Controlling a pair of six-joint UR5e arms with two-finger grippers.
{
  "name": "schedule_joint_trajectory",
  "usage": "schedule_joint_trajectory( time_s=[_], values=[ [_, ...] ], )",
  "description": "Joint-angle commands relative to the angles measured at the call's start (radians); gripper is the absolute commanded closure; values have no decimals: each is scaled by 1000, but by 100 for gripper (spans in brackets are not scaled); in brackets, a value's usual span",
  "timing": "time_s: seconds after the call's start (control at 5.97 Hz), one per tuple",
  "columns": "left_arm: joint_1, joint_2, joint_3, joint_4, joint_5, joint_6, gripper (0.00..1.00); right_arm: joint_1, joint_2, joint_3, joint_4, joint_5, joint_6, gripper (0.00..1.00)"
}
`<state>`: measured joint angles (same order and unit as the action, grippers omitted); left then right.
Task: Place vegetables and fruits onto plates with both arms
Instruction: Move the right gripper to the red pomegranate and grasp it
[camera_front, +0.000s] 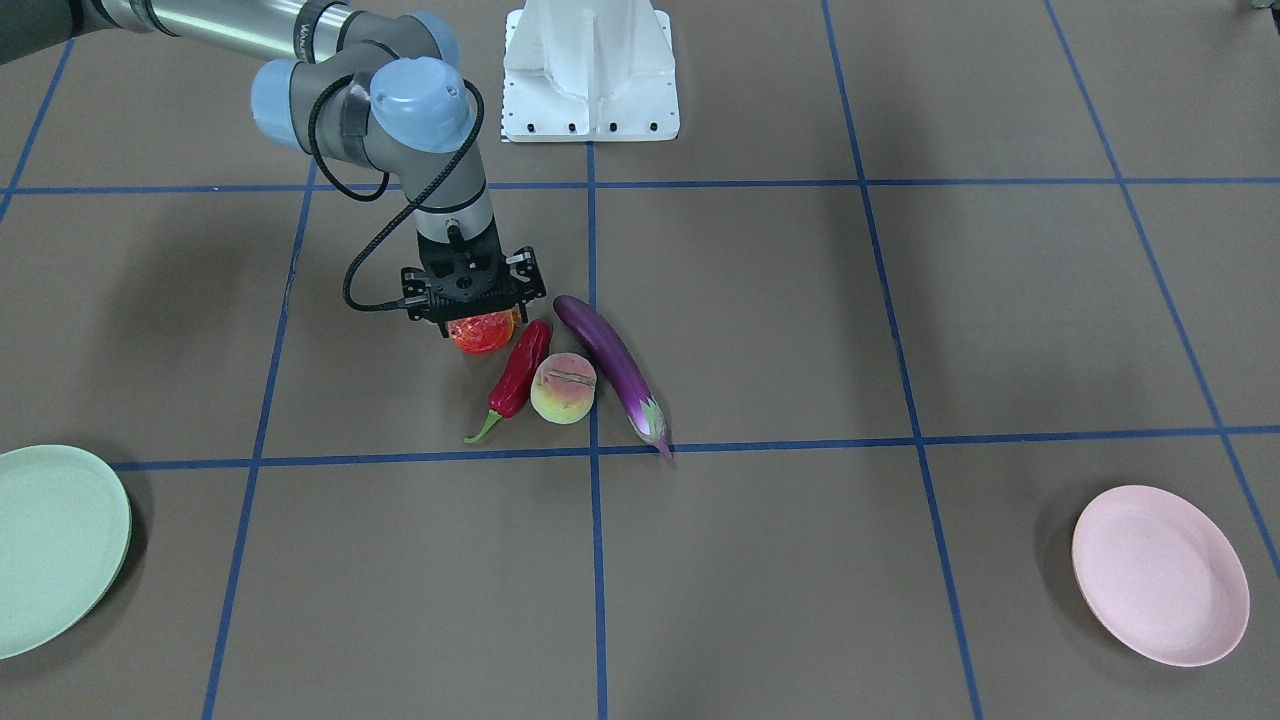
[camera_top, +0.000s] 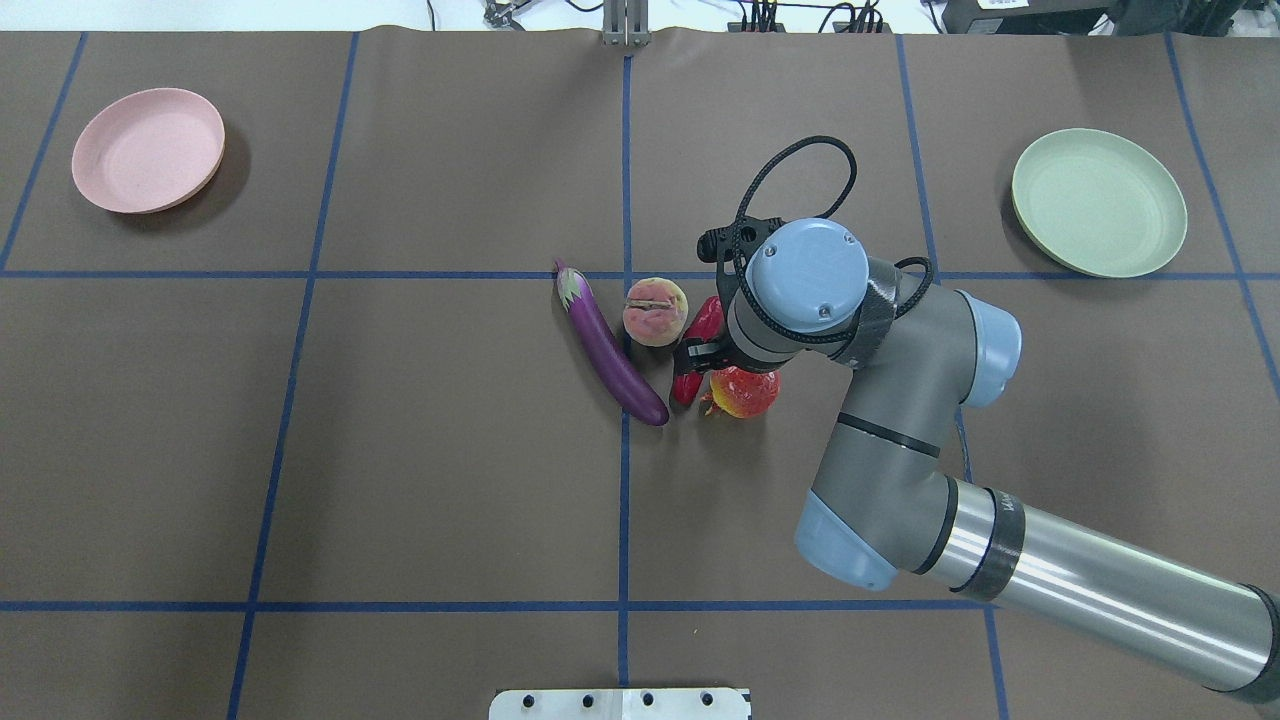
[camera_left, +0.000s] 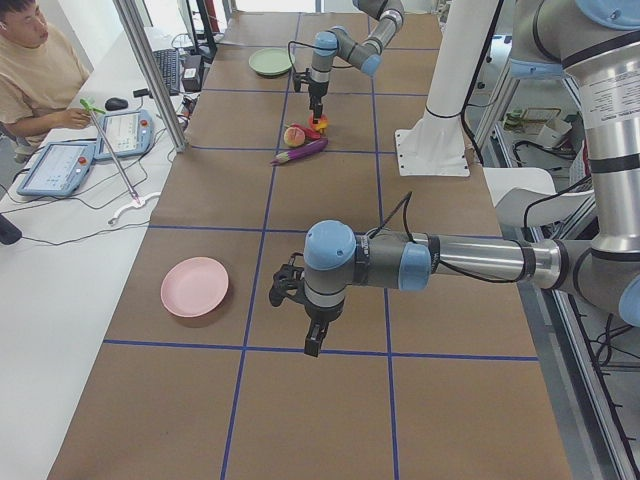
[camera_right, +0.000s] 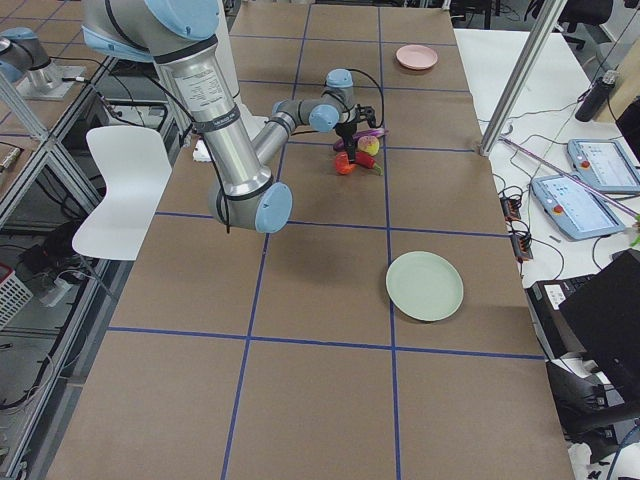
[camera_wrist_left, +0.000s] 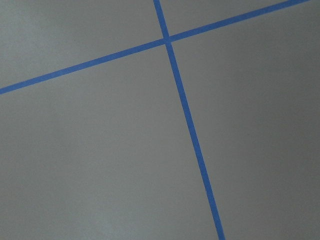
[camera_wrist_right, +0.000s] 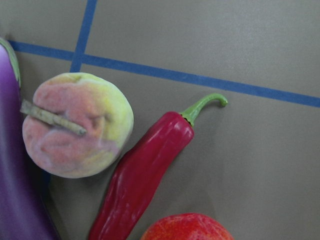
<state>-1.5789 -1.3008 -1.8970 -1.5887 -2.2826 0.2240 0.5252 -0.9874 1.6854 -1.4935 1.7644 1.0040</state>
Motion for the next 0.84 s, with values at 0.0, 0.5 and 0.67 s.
schedule_joint_trajectory(
  time_s=[0.0, 0.5, 0.67],
  values=[
    [0, 2, 0, 1, 0, 0, 0, -22, 2, -1, -48, -43, -11, 0],
    [0, 5, -2, 0, 0, 0, 0, -56, -5, 0, -86, -91, -16, 11],
    [-1, 6, -5, 0, 0, -2, 0, -57, 10, 2, -90, -86, -15, 79]
  ],
)
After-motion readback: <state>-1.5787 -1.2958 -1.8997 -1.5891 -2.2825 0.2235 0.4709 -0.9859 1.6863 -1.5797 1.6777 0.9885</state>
